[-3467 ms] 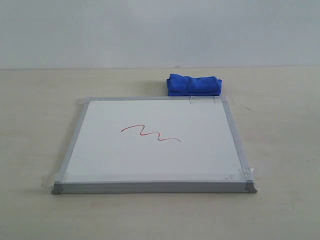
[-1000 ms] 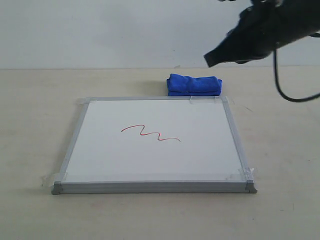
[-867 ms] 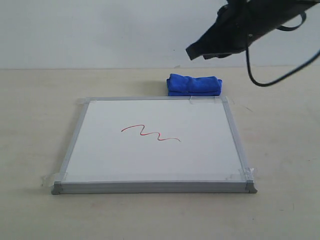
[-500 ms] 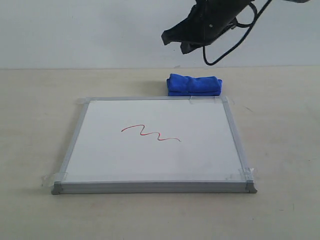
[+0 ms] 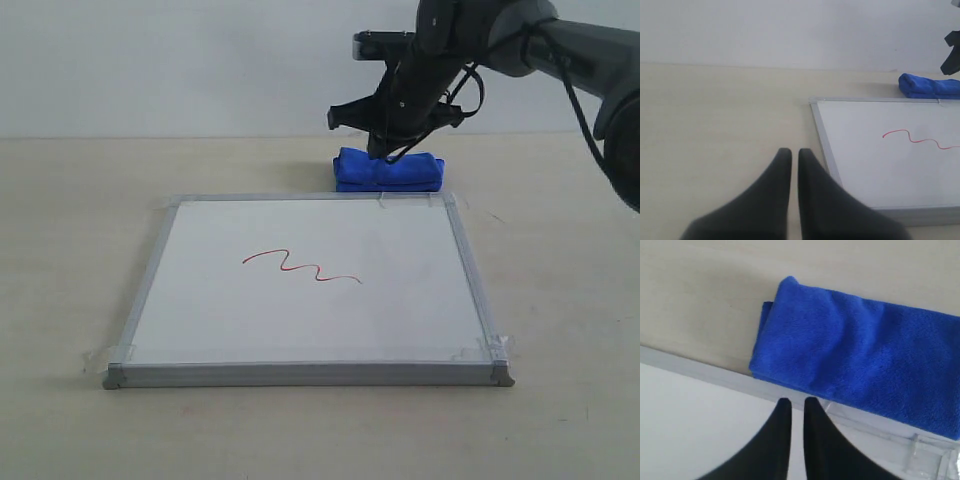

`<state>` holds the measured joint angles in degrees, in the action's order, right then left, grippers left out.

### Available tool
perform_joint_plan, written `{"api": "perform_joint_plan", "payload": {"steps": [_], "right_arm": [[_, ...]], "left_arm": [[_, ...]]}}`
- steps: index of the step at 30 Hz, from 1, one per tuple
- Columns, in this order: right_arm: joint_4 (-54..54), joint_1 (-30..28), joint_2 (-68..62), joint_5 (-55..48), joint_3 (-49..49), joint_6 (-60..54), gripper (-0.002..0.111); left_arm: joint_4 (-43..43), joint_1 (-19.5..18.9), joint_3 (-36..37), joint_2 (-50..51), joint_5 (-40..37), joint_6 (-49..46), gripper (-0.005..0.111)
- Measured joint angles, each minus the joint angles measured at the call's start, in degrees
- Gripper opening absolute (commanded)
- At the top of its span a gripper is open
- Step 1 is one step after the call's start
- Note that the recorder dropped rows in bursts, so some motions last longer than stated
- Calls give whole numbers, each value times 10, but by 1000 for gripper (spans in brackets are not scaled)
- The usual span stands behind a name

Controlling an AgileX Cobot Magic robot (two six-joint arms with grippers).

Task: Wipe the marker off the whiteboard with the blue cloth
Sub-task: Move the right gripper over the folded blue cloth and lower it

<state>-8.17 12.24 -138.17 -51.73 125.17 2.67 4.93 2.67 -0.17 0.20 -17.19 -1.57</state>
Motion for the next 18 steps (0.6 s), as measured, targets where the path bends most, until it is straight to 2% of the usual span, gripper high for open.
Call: {"api": "perform_joint_plan", "payload": {"steps": [2, 3, 5, 11, 18], "right_arm": [[2, -7, -7, 10, 2, 4, 38], [2, -11, -7, 15, 2, 4, 51], [6, -16, -7, 24, 3, 11, 66], [35, -17, -7, 53, 4, 106, 67], [35, -17, -9, 89, 4, 139, 67]], "left_arm": [[0, 0, 0, 0, 0, 0, 5], [0, 0, 0, 0, 0, 0, 5], [0, 0, 0, 0, 0, 0, 5], [0, 0, 0, 0, 0, 0, 5], [0, 0, 0, 0, 0, 0, 5]]}}
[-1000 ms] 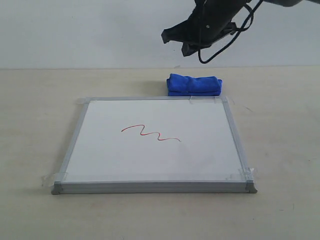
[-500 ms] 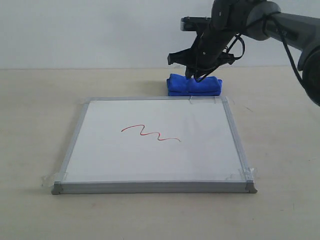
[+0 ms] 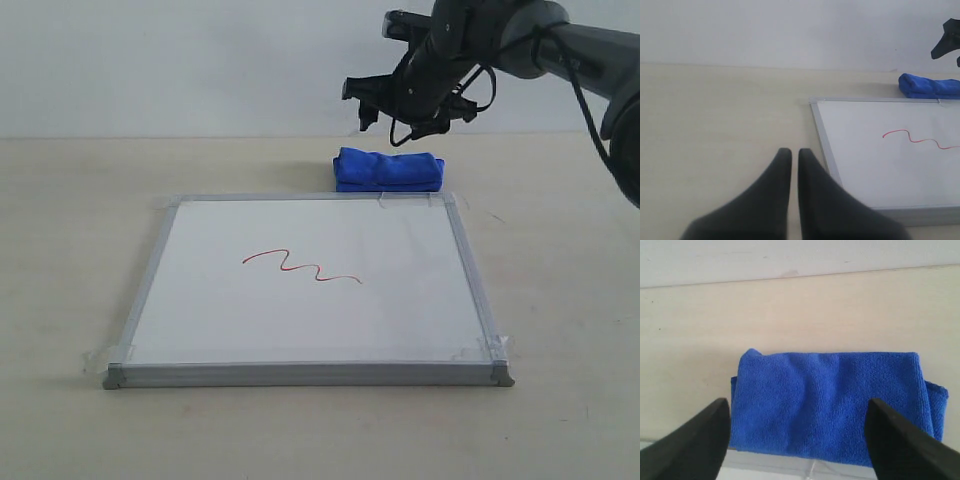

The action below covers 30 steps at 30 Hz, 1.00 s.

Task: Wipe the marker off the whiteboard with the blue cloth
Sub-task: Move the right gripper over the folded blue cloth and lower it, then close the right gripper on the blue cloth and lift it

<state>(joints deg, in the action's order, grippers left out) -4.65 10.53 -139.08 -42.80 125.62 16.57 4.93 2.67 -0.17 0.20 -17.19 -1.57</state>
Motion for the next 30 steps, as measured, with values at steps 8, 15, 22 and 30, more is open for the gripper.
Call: {"api": "perform_joint_plan", "payload": {"steps": [8, 15, 22, 30], "right_arm": [[-11, 0, -41, 12, 0, 15, 67], [-8, 0, -71, 37, 5, 27, 67], [1, 0, -84, 36, 15, 32, 36], [0, -3, -90, 9, 34, 14, 0]], "left_arm": [[0, 0, 0, 0, 0, 0, 5], [0, 0, 0, 0, 0, 0, 5], [0, 0, 0, 0, 0, 0, 5], [0, 0, 0, 0, 0, 0, 5]]}}
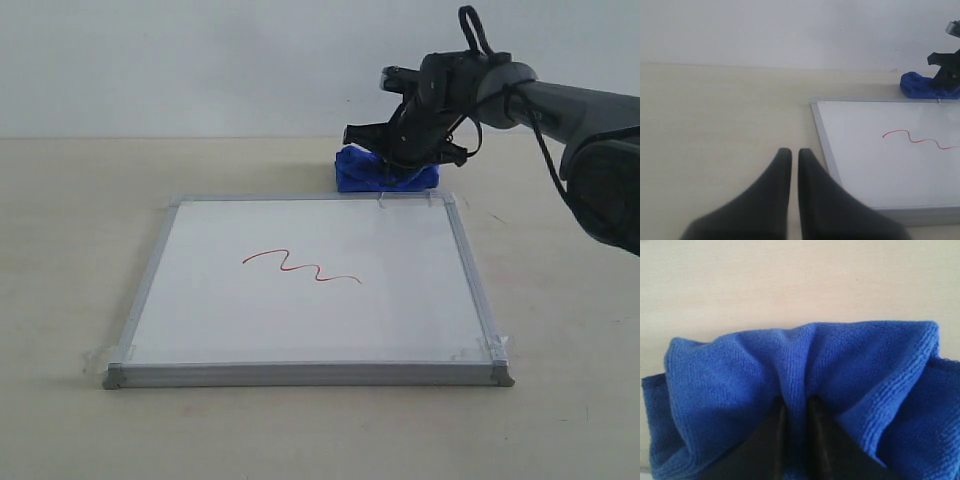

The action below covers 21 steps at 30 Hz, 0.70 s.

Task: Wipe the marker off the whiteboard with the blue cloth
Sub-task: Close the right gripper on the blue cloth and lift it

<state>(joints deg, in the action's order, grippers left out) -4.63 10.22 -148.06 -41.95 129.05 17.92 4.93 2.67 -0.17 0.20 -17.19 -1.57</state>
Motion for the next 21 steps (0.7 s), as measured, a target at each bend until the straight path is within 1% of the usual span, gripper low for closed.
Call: {"api": "perform_joint_plan", "payload": {"steps": [8, 14, 18, 21], "right_arm": [[-7, 1, -8, -91, 85, -80, 0], [-16, 16, 34, -161, 159, -151, 0], [-24, 37, 73, -242, 174, -206, 0], [-35, 55, 80, -270, 175, -253, 0]], "left_arm": [[0, 0, 0, 0, 0, 0, 5], [0, 0, 0, 0, 0, 0, 5], [0, 0, 0, 0, 0, 0, 5], [0, 0, 0, 0, 0, 0, 5]]}}
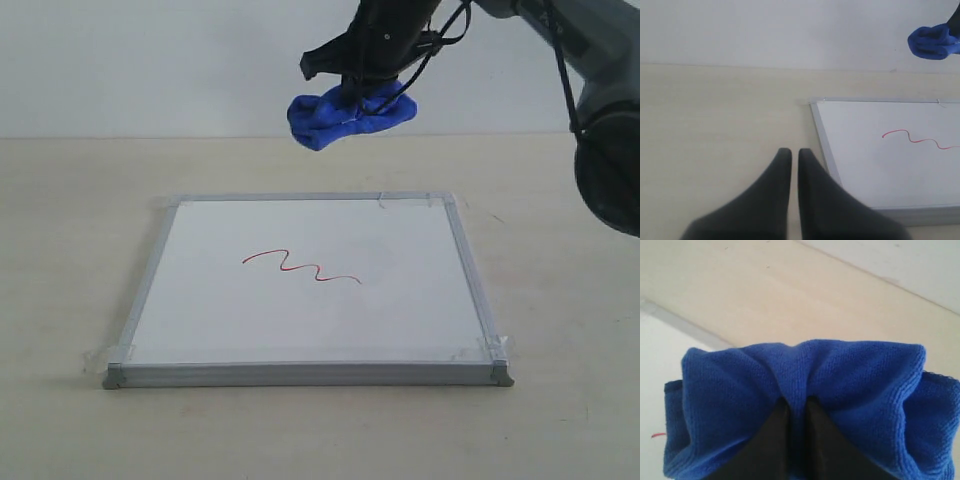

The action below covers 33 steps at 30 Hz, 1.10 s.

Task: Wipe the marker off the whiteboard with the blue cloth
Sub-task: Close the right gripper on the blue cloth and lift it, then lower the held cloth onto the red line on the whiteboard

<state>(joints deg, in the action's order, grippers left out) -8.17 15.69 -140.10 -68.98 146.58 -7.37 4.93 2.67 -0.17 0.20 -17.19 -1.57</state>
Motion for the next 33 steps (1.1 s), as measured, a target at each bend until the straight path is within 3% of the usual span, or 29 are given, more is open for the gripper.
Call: {"api": "perform_joint_plan", "payload": {"steps": [7, 18, 23, 27, 33], "right_arm": [[-47, 61, 0, -7, -60, -53, 0], [2, 159, -4, -8, -186, -38, 0], [8, 202, -21, 43, -198, -20, 0], [32, 206, -33, 58, -198, 10, 0], [39, 128, -42, 78, -194, 113, 0]], "left_arm": [[0, 0, 0, 0, 0, 0, 5], [0, 0, 0, 0, 0, 0, 5], [0, 0, 0, 0, 0, 0, 5], [0, 0, 0, 0, 0, 0, 5], [0, 0, 0, 0, 0, -1, 5]]}}
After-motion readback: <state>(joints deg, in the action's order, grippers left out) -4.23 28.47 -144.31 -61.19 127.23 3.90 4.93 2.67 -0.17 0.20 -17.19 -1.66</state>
